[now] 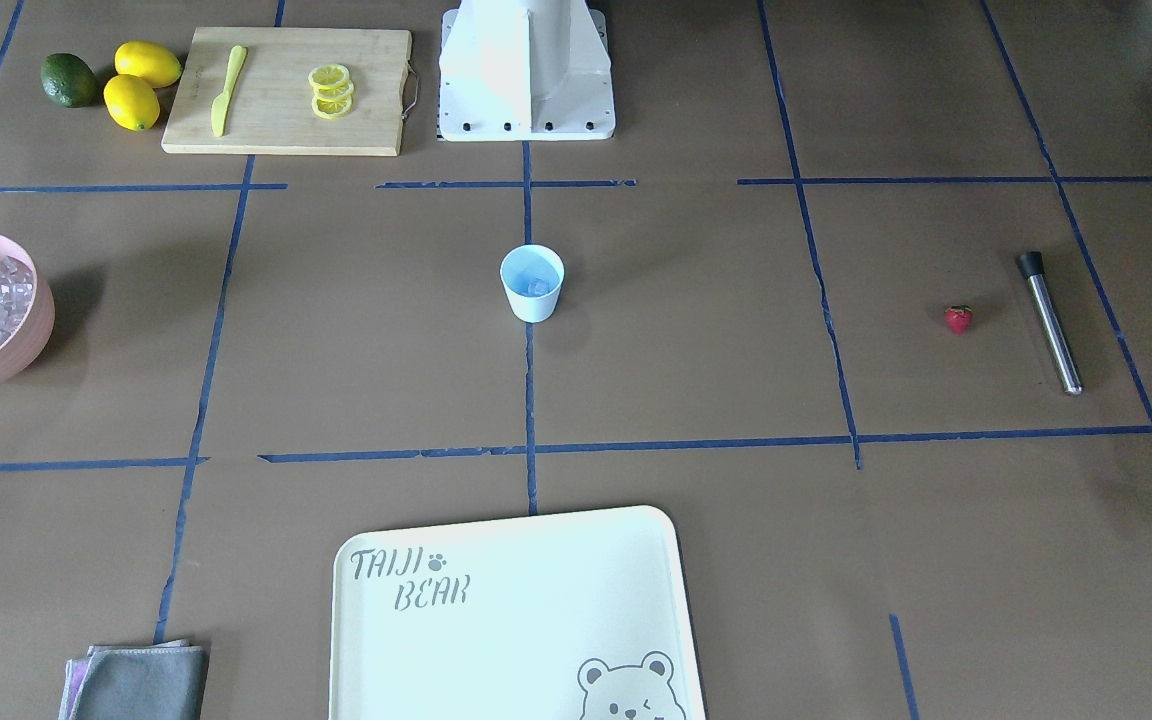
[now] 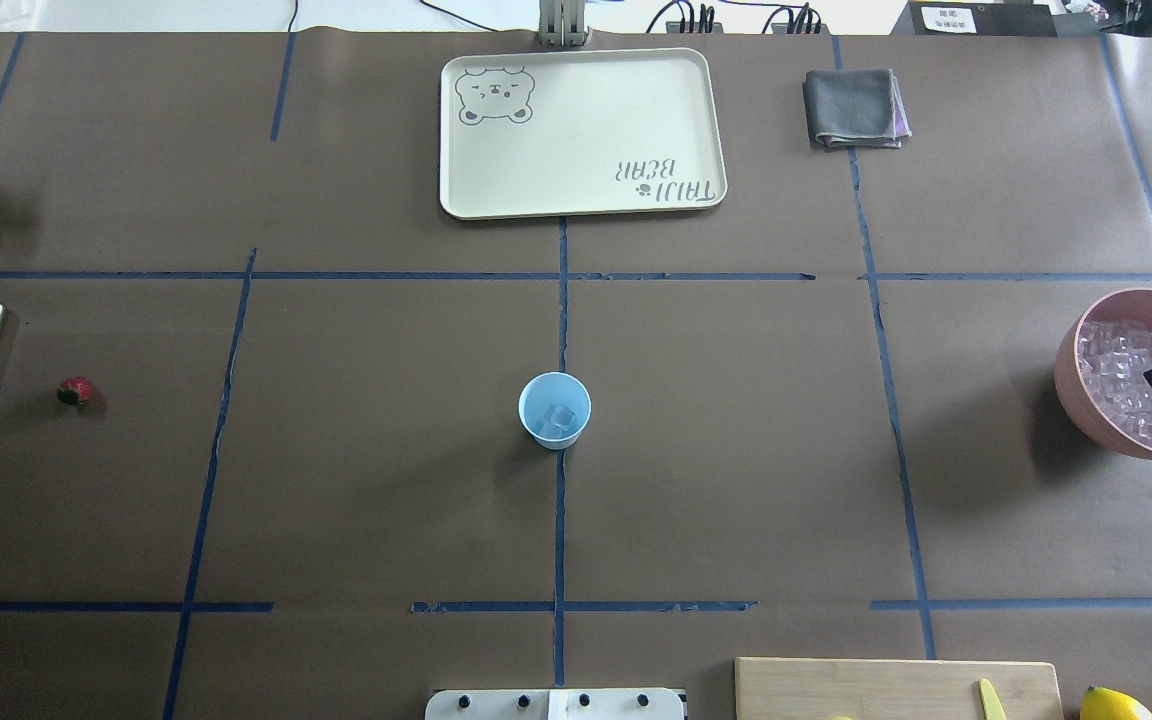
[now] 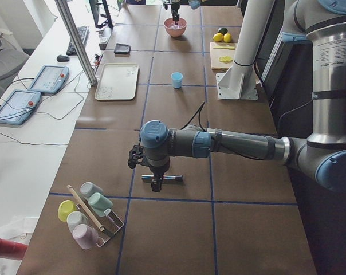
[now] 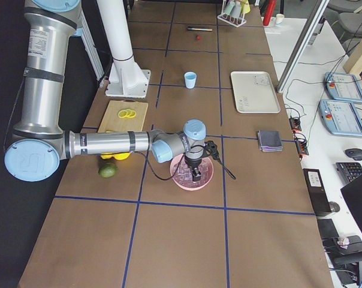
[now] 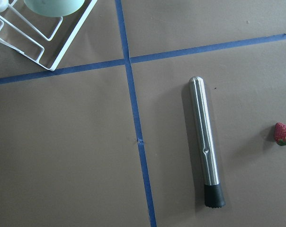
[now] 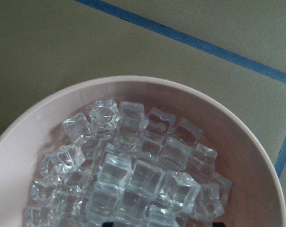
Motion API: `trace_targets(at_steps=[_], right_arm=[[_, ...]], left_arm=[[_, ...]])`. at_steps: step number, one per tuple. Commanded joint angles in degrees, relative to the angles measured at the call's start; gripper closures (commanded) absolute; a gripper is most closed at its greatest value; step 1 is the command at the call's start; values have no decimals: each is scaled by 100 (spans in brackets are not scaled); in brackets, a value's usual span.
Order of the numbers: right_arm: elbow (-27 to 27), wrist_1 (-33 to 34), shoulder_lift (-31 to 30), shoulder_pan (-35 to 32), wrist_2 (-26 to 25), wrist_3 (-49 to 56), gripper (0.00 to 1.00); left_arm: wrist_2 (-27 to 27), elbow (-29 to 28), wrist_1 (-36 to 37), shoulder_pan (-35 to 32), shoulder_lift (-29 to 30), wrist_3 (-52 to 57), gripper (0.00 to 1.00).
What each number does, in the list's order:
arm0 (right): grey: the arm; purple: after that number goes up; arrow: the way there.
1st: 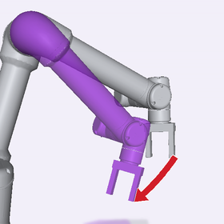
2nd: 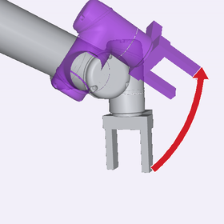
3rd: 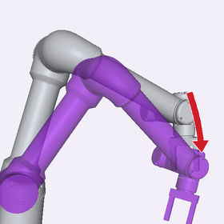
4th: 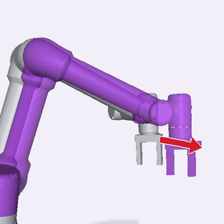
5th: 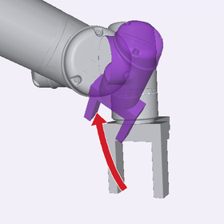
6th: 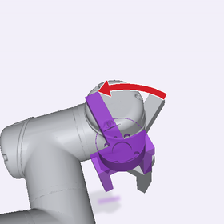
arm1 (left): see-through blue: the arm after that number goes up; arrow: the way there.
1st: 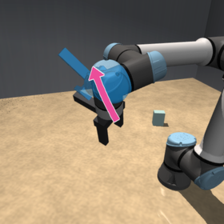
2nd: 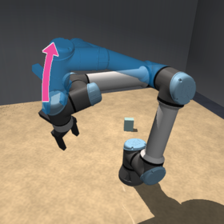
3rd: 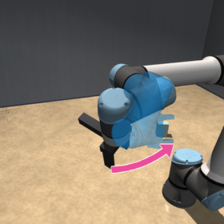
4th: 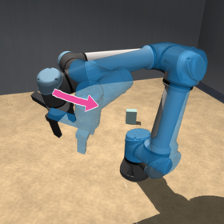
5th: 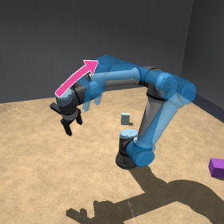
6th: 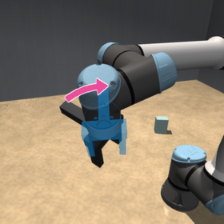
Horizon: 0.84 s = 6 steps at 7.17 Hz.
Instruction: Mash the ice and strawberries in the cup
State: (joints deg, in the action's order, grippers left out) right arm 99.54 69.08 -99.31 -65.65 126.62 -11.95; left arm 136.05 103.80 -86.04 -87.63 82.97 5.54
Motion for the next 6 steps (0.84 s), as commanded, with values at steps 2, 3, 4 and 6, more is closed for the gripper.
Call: trace_targets(at_steps=[2, 3, 4, 6], right_arm=[[-40, 0, -45, 0, 20, 0, 30], [-48, 9, -45, 0, 20, 0, 30], [-57, 9, -45, 0, 20, 0, 31], [-40, 0, -19, 8, 55, -9, 42]], left_arm=[[0, 9, -1, 0, 0, 0, 0], [0, 9, -1, 0, 0, 0, 0], [0, 9, -1, 0, 0, 0, 0], [0, 9, -1, 0, 0, 0, 0]])
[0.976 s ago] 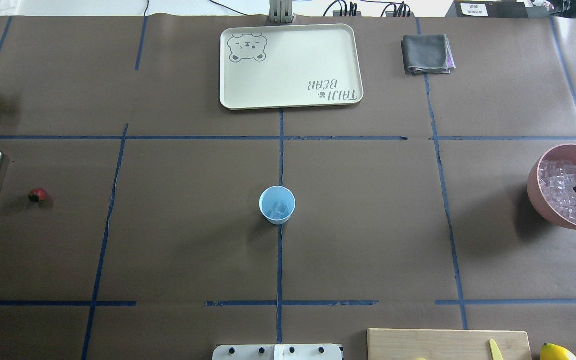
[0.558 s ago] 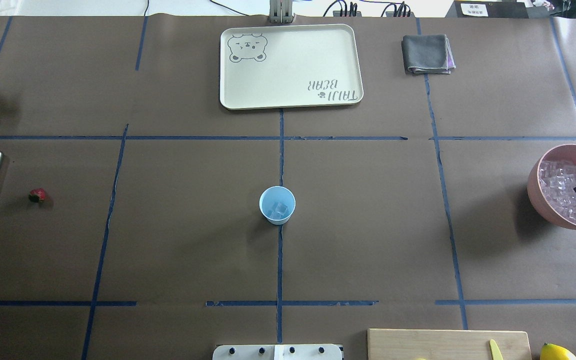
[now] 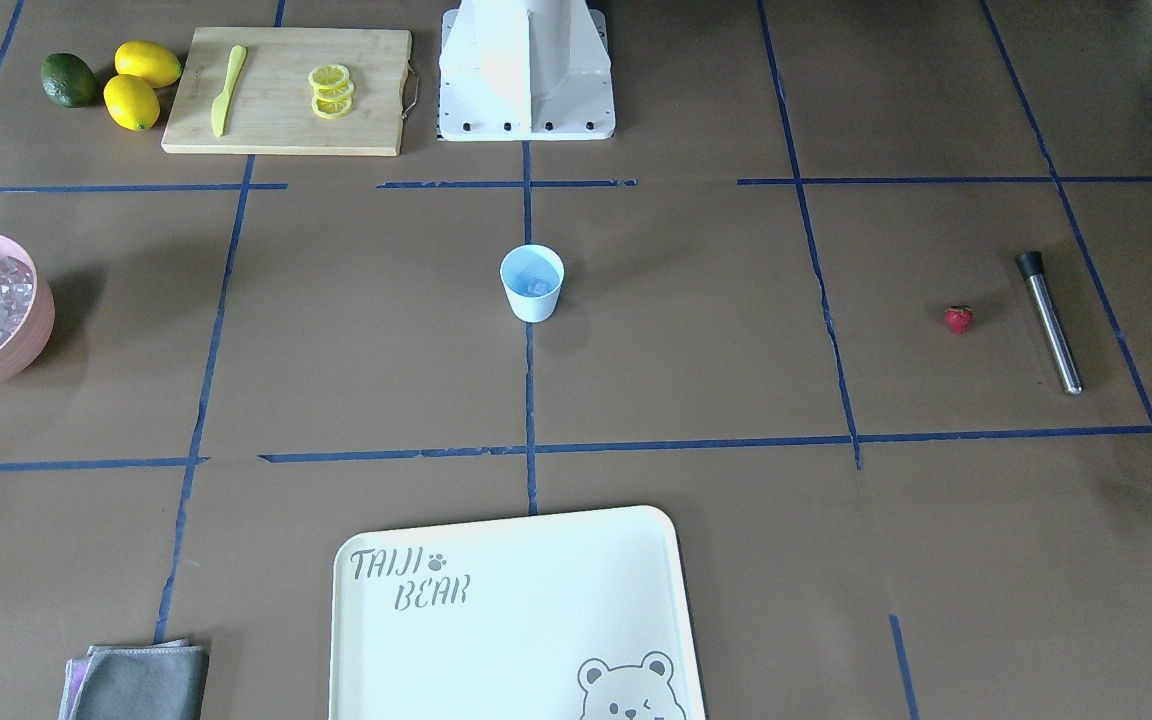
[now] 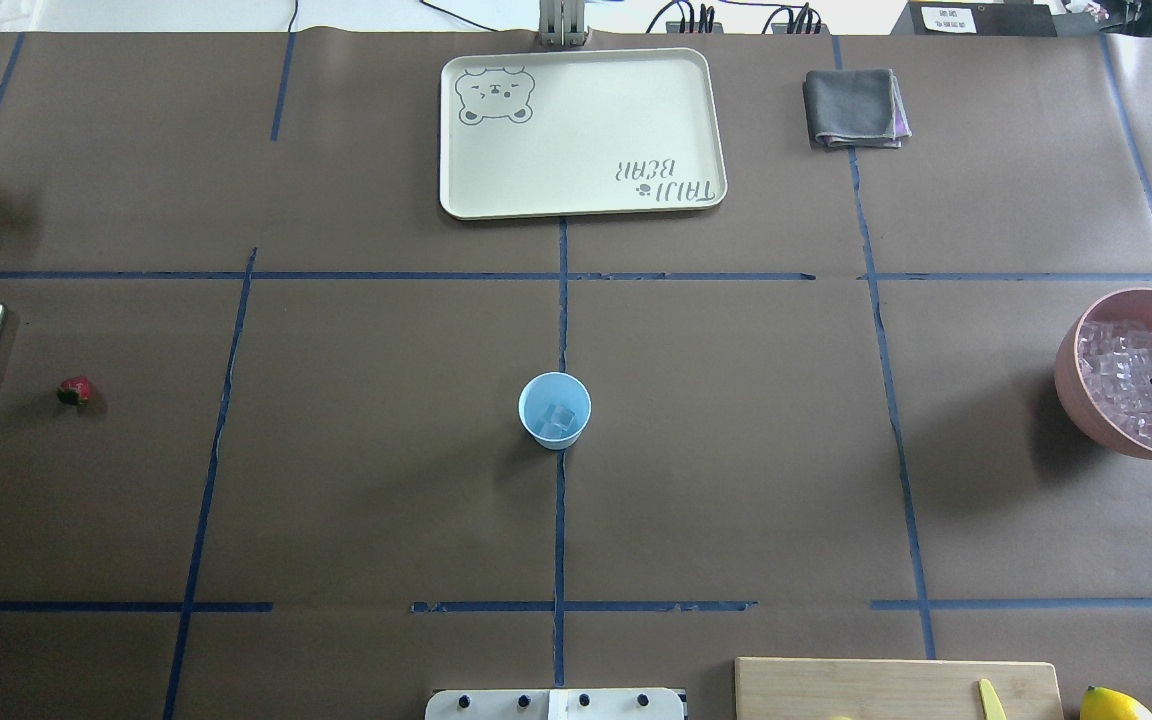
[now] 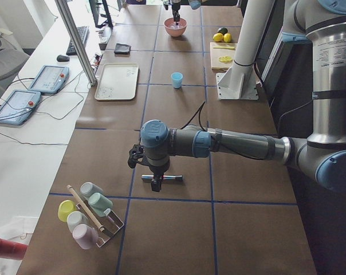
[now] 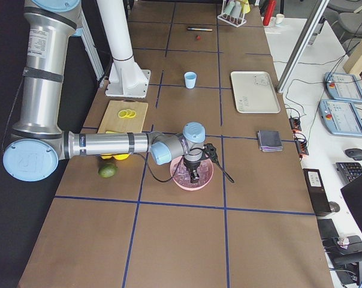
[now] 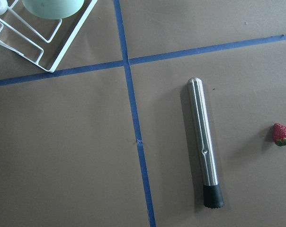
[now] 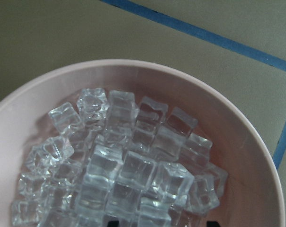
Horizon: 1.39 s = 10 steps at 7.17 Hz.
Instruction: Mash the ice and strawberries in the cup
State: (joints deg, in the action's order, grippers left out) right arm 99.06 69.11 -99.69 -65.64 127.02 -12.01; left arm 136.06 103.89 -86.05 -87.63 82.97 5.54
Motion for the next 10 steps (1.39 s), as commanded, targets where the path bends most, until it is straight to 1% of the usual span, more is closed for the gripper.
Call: trace_targets(at_steps=[1, 2, 3, 4, 5, 6, 8, 9, 10], right_arm=[[8, -3, 20, 7, 15, -3, 42], [8, -3, 20, 7, 15, -3, 42], [8, -3, 20, 16, 24, -3, 50], [8, -3, 20, 16, 24, -3, 69], [8, -3, 11, 7, 24, -3, 86], [43, -3, 11, 7, 33, -3, 97], [174, 6, -15, -19, 86, 6, 98], [558, 293, -67, -72, 173, 6, 98], [1450, 1584, 80, -107, 174, -3, 97]], left_arm=[[0, -9, 0, 0, 0, 0, 0], [0, -9, 0, 0, 0, 0, 0], [0, 0, 0, 0, 0, 0, 0], [0, 0, 0, 0, -9, 0, 0], [0, 0, 0, 0, -9, 0, 0], [0, 0, 0, 0, -9, -9, 0], [0, 0, 0, 0, -9, 0, 0], [0, -9, 0, 0, -9, 0, 0], [0, 0, 9, 0, -9, -9, 0]])
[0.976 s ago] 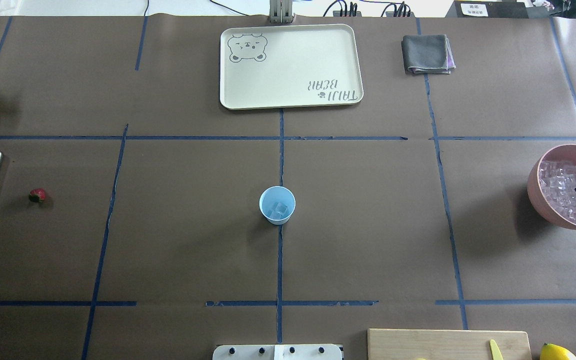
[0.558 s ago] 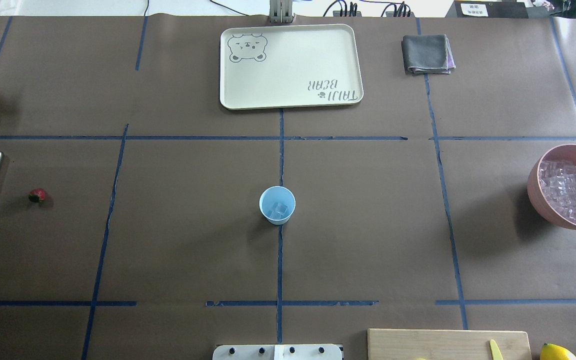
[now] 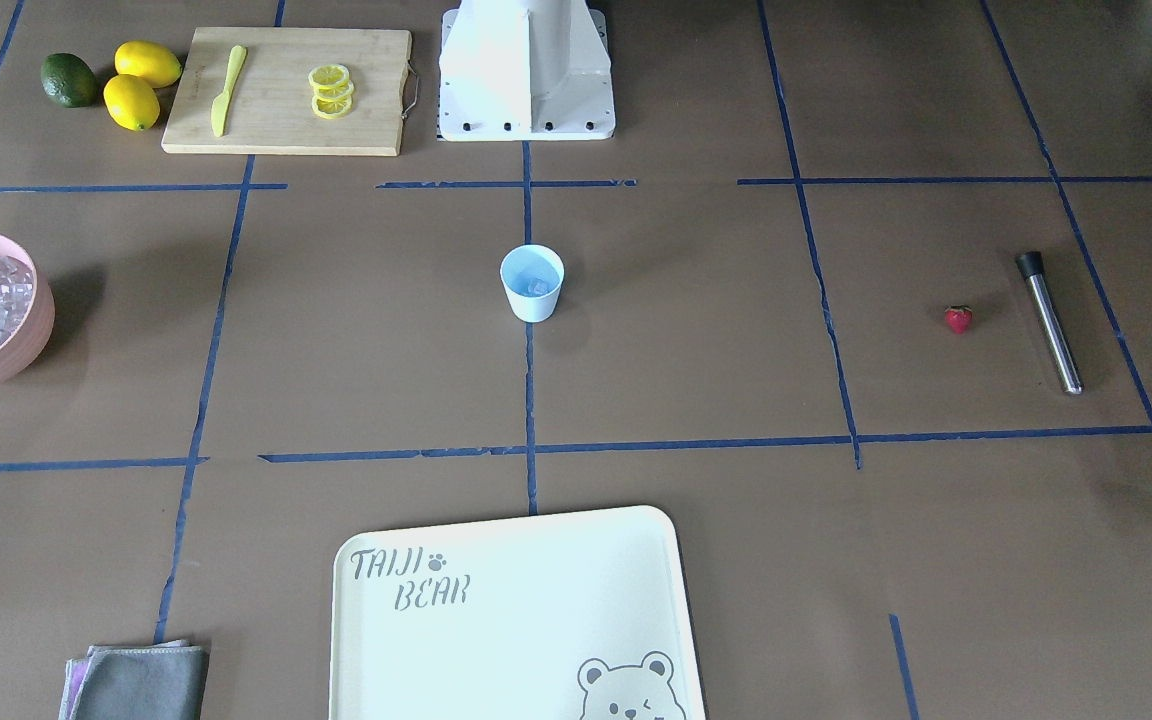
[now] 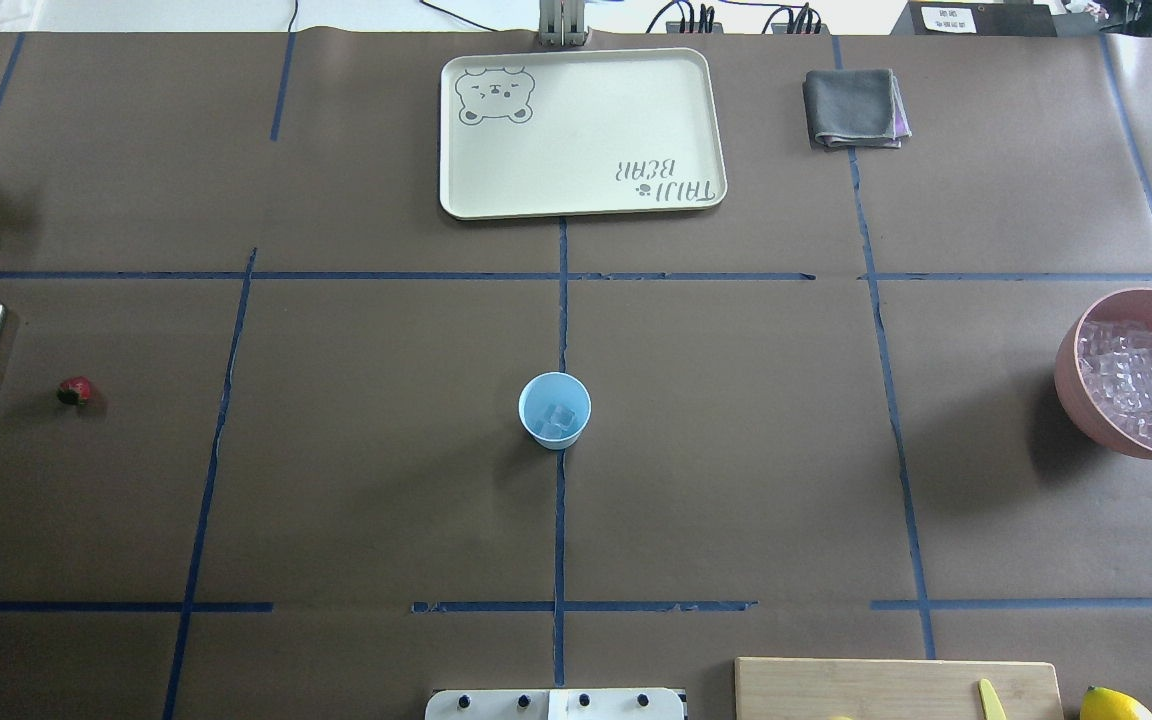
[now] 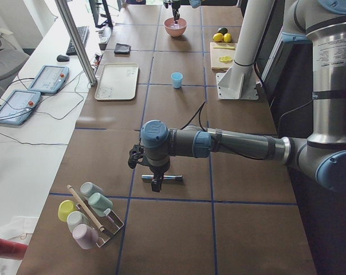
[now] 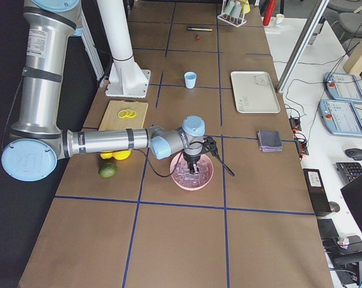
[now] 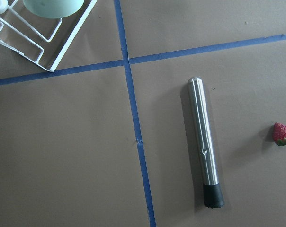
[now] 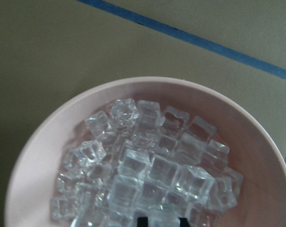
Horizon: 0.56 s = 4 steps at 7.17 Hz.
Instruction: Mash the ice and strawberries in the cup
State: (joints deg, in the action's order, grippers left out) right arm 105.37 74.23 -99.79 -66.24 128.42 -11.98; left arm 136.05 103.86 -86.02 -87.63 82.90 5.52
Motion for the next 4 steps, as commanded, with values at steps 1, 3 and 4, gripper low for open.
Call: trace_targets(at_steps=[1, 3, 4], right_arm=[[1489, 2434, 744, -64, -9, -111, 96], [1601, 3359, 2159, 345, -36, -1378, 97], [1514, 3362, 2731, 914, -140, -2343, 97]], left_arm=[[0, 3, -2, 0, 7, -7, 0], [0, 3, -11, 0, 7, -7, 0], [0, 3, -11, 0, 7, -7, 0]])
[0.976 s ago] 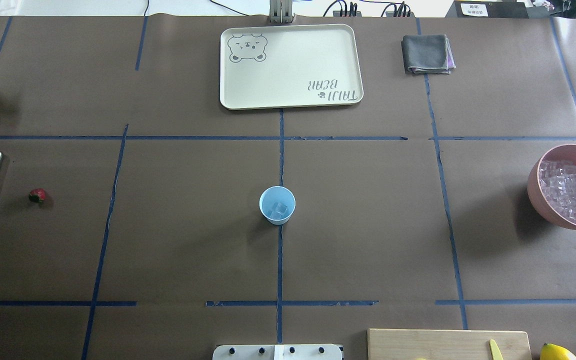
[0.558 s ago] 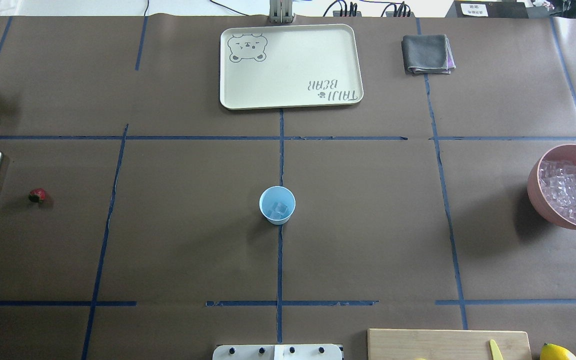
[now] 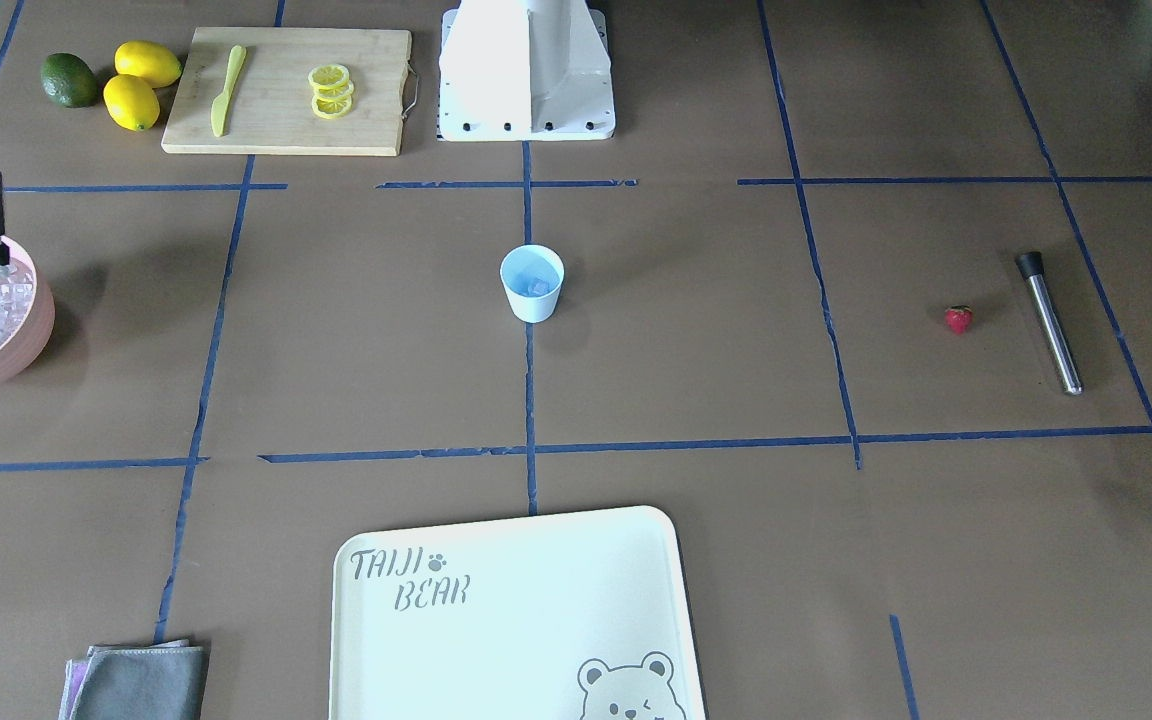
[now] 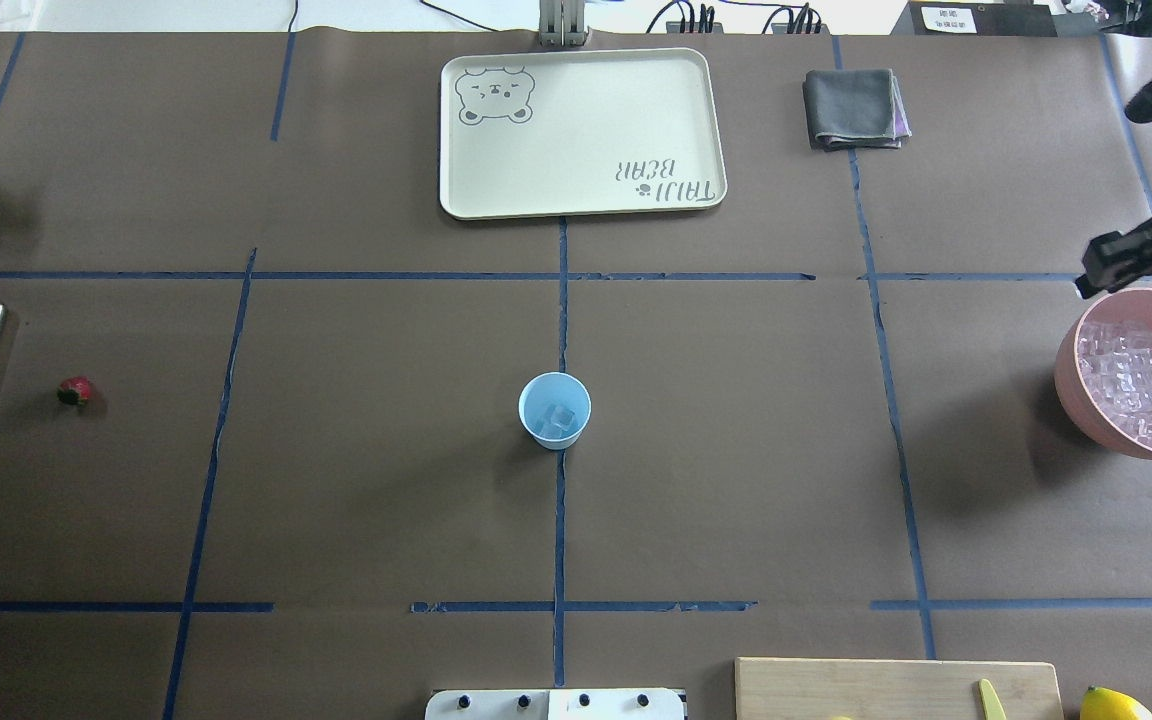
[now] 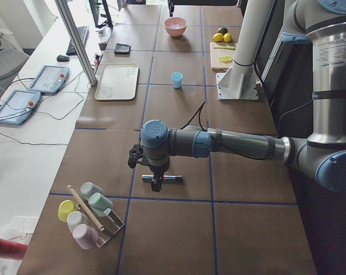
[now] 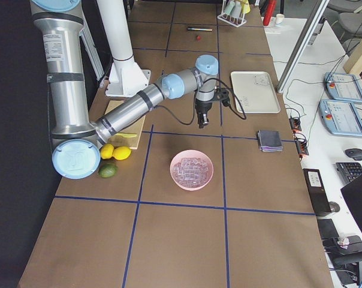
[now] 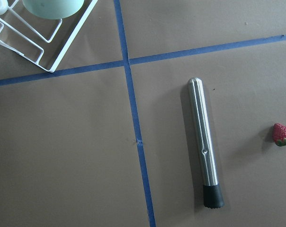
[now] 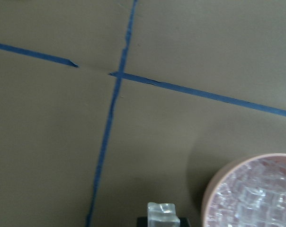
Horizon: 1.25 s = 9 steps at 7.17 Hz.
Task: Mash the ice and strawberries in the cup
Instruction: 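Carry the ice cube with the right gripper over the cup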
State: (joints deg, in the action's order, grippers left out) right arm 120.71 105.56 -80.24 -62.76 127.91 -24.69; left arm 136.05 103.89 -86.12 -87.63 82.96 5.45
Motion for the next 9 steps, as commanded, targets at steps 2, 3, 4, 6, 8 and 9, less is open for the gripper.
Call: trace_targets(at_steps=[2, 3, 4, 6, 8, 9], right_arm=[[-720, 219, 2208, 1578, -729, -3033, 97], [-1081, 219, 2798, 1905, -932, -3581, 97], [-1398, 193, 3273, 2204, -1134, -4143, 97], [-2187, 97, 4152, 2854, -1705, -4963, 97], [-2858, -472, 4403, 3373, -2232, -5413, 96], [-2965, -502, 4368, 3567, -2400, -5423, 96]], left_arm=[[0, 0, -10, 0, 18, 0, 0], [0, 18, -10, 0, 18, 0, 0], [0, 44, -10, 0, 18, 0, 0], [0, 53, -10, 0, 9, 0, 0], [0, 44, -10, 0, 9, 0, 0], [0, 53, -10, 0, 9, 0, 0]])
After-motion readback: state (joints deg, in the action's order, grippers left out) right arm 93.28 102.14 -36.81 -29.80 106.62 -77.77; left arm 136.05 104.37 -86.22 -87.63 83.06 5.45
